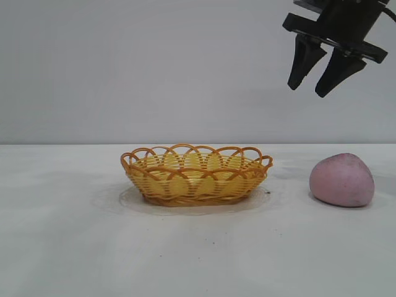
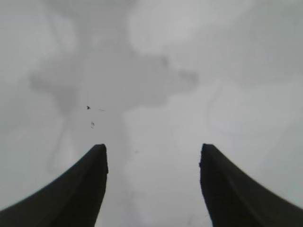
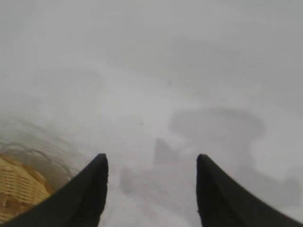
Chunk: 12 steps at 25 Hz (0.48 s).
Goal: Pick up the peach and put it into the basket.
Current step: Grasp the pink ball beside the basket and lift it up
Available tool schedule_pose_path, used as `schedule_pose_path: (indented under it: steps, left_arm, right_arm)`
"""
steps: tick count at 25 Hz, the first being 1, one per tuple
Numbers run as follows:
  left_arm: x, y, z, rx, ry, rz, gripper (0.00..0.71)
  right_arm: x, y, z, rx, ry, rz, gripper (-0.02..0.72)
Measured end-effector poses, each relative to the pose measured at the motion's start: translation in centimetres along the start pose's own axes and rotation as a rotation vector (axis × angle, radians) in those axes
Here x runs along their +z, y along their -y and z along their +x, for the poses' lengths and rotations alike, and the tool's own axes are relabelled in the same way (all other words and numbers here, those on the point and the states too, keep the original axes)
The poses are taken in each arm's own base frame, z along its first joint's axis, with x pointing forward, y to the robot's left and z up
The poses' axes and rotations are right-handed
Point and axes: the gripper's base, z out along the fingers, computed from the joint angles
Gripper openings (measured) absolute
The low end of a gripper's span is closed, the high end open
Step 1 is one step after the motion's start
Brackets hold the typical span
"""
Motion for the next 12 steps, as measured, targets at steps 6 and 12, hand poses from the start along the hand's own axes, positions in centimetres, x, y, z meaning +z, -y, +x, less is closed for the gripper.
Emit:
schedule_pose_path:
  steps: [6,12]
  left_arm:
    - [-6.4,0.9,2.8,-0.021,0.177,-0.016,0.360]
    - [-10.3,2.5,9.4,-0.019,0.299,-0.023,0.360]
  right_arm:
    - [0.0,0.0,0.1,0.000,-0.007,-0.004,0.392]
    - [0.0,0.0,0.1,-0.002,-0.010,-0.004,0.392]
